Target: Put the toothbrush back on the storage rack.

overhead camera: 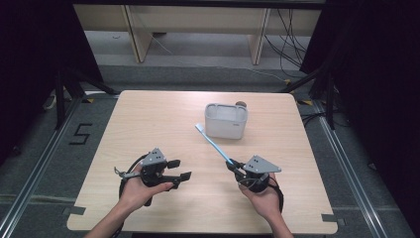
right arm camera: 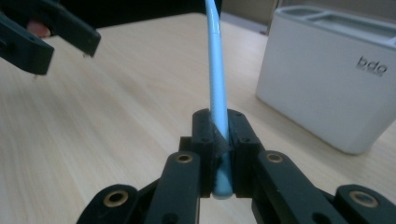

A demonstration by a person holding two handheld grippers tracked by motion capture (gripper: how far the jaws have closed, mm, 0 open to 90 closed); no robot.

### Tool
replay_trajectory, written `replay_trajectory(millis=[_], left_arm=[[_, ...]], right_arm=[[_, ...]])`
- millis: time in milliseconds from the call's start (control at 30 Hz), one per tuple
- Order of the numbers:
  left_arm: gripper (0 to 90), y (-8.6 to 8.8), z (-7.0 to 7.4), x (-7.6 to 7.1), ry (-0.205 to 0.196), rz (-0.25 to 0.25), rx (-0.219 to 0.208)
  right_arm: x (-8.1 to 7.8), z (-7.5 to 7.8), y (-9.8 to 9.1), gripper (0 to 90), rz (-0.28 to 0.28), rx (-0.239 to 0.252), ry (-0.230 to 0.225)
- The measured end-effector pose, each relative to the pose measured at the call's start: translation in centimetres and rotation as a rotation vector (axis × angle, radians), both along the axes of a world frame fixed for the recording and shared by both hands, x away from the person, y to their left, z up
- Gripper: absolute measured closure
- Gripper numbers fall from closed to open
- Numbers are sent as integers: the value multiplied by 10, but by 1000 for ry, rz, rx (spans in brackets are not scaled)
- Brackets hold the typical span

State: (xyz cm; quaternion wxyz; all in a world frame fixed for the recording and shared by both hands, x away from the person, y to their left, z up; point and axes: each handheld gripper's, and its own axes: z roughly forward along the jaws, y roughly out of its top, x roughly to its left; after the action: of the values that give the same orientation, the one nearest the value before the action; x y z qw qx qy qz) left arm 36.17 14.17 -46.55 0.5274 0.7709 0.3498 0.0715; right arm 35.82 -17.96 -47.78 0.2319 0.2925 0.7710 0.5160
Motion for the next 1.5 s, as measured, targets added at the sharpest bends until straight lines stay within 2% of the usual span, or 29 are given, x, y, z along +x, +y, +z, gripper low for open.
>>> replay_trajectory(millis=[33, 67, 100, 133, 200, 267, 333, 367, 433, 533, 567, 600, 633, 667, 700, 767, 833, 867, 933, 967, 1000, 1033, 1067, 1133, 1200, 1233, 1400, 1467, 1500], left_arm=[[331, 1, 0, 4, 12, 26, -37], [332, 1, 0, 4, 12, 26, -37], [333, 0, 2, 8, 16, 48, -73], [338, -1, 3, 10, 7, 49, -78], [360, -5, 7, 13, -9, 51, -102], [370, -9, 12, 16, -14, 47, -137], [373, -13, 16, 19, -15, 44, -171], [376, -15, 18, 21, -15, 42, -184], [383, -18, 22, 25, -8, 45, -204], [396, -22, 26, 29, 0, 51, -230], [401, -25, 29, 32, 0, 50, -247], [403, -26, 31, 33, -1, 49, -249], [408, -28, 33, 34, -4, 47, -257], [413, -30, 34, 35, -6, 46, -264], [416, -31, 36, 36, -4, 45, -265], [422, -34, 38, 38, -4, 43, -276], [424, -37, 38, 40, 0, 42, -289], [427, -37, 38, 40, 0, 42, -289], [432, -39, 39, 44, 7, 46, -299], [434, -40, 39, 45, 9, 51, -300], [437, -40, 39, 45, 9, 51, -300], [440, -42, 39, 48, 19, 58, -310], [444, -42, 39, 49, 22, 59, -319], [448, -44, 39, 51, 31, 59, -327], [453, -45, 39, 52, 32, 63, -330], [459, -46, 39, 53, 33, 62, -336], [523, -47, 37, 55, 33, 58, -357], [560, -47, 37, 56, 27, 55, -359], [580, -47, 38, 55, 24, 56, -364]], right_arm=[[-1, 0, 3, 837, -12, 33, 4], [1, 1, 3, 837, -17, 17, -44], [0, 2, 5, 837, -26, 30, -38], [0, 2, 7, 837, -23, 45, -29], [1, 3, 10, 837, -33, 53, -63], [0, 4, 14, 837, -46, 79, -43], [1, 6, 15, 837, -45, 56, -84], [-2, 6, 18, 837, -51, 80, -34], [1, 6, 20, 837, -38, 87, -70], [-1, 7, 22, 837, -52, 86, -57], [0, 7, 22, 837, -47, 75, -82], [0, 7, 22, 837, -48, 77, -84], [-1, 8, 23, 837, -52, 79, -64], [0, 8, 24, 837, -37, 86, -82], [0, 9, 24, 837, -48, 80, -83], [-2, 10, 27, 837, -46, 103, -62], [-1, 12, 27, 837, -51, 81, -87], [-1, 13, 28, 837, -50, 83, -84], [0, 13, 29, 837, -42, 94, -109], [-2, 14, 30, 837, -49, 93, -81], [-2, 14, 30, 837, -49, 93, -81], [0, 15, 32, 837, -39, 96, -116], [-3, 15, 32, 837, -50, 95, -84], [0, 16, 32, 837, -40, 79, -133], [-1, 16, 33, 837, -53, 75, -133], [-1, 16, 34, 837, -46, 82, -118], [-2, 16, 35, 837, -41, 80, -114], [-1, 15, 36, 837, -39, 81, -125], [-2, 15, 37, 837, -43, 81, -114]])
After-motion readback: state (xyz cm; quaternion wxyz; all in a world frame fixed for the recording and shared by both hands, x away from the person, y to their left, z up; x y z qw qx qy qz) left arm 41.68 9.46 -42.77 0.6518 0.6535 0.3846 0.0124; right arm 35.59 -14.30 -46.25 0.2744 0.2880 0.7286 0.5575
